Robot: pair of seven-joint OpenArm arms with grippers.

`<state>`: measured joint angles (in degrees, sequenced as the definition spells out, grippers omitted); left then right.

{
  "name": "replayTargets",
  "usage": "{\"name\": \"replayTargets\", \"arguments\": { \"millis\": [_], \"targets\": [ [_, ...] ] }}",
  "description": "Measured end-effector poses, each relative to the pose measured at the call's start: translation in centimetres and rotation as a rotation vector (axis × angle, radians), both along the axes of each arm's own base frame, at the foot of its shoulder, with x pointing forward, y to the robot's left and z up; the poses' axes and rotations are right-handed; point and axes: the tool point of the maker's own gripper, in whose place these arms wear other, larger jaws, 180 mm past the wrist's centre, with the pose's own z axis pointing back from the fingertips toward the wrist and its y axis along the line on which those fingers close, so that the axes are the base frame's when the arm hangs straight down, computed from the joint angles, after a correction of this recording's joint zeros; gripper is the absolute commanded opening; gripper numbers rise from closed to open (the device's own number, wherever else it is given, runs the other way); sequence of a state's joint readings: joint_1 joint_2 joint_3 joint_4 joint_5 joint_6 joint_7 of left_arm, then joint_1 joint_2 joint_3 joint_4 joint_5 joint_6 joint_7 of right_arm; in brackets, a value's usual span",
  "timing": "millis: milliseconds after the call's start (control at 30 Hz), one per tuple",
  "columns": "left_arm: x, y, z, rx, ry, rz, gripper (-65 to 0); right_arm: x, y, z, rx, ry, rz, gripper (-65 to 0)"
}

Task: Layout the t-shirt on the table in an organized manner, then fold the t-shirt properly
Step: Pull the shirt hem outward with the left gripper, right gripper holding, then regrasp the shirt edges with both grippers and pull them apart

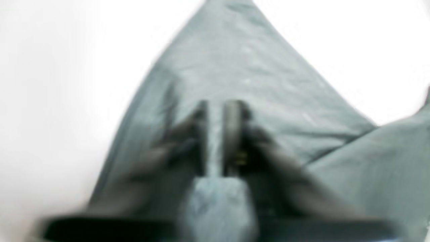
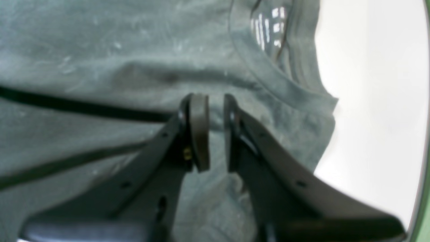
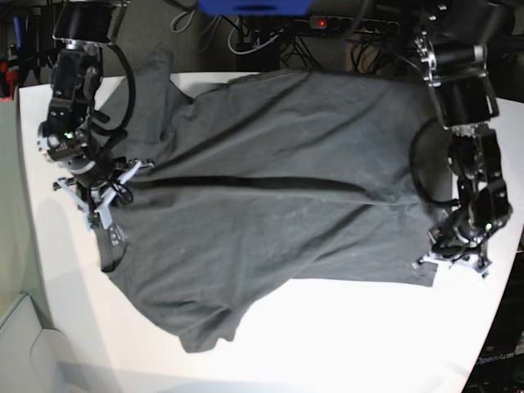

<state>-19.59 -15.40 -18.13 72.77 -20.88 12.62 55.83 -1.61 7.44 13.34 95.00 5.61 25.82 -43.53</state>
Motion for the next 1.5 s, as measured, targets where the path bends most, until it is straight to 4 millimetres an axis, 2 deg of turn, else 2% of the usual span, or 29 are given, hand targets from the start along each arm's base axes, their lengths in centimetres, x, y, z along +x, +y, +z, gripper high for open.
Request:
{"name": "replayTargets", "arguments": {
  "millis": [67,133,200,333,433,600,833,933,1033,1100,1167,1300,1367,1433,1500],
  "targets": [
    [0.9,0.6,-1.2,0.035,0.044,0.011,-62.1,0.0,-0.1,0.0,-0.002,0.002,0.0,-58.1],
    [1.6,1.1,-2.6,0.08,0.075,0.027,-64.7,0.0,-0.1,-0.1,-0.007,0.004,0.0,-58.1],
    [1.8,1.0,-4.5,0.081,0.116,0.026,-65.0,0.0,-0.1,-0.1,-0.006,0.004,0.001,-58.1],
    [2.6,1.1,-6.8,0.137,0.155,0.013,-64.8,0.0,-0.1,-0.1,-0.005,0.004,0.0,-58.1],
    [4.0,1.4,-6.8,0.187,0.137,0.0,-64.8,-0.1,-0.1,-0.1,-0.006,0.006,0.001,-58.1],
    [4.8,2.7,-6.9,0.247,0.113,0.001,-64.8,-0.1,-0.1,-0.1,-0.006,0.008,0.0,-58.1],
    [2.9,9.3,-5.9,0.328,0.127,0.095,-64.8,-0.1,-0.2,-0.1,-0.011,0.025,-0.005,-58.1],
    [2.5,10.9,-5.3,0.349,0.127,0.116,-64.9,-0.1,-0.2,-0.1,-0.011,0.026,-0.004,-58.1],
    [2.5,10.5,-5.5,0.341,0.132,0.112,-64.9,0.0,0.3,-0.2,-0.013,0.028,0.011,-58.1],
    [2.4,9.3,-5.8,0.29,0.168,0.097,-64.9,0.1,1.8,-0.4,-0.011,0.032,0.056,-58.1],
    [3.0,8.2,-4.8,0.226,0.15,0.097,-64.9,0.7,3.7,-0.1,-0.002,0.025,0.11,-58.1],
    [4.7,6.2,-1.1,0.108,0.045,0.084,-64.9,4.2,5.8,2.2,-0.008,-0.045,0.172,-58.1],
    [4.7,5.1,0.2,0.094,-0.001,0.056,-64.9,6.3,7.0,3.1,-0.01,-0.066,0.209,-58.1],
    [4.2,4.0,0.2,0.075,-0.011,0.029,-64.9,8.4,8.0,2.7,-0.004,-0.041,0.238,-58.1],
    [3.4,3.3,-0.3,0.069,-0.003,0.011,-64.9,10.3,8.5,1.5,0.019,0.016,0.246,-58.1]
  ]
}}
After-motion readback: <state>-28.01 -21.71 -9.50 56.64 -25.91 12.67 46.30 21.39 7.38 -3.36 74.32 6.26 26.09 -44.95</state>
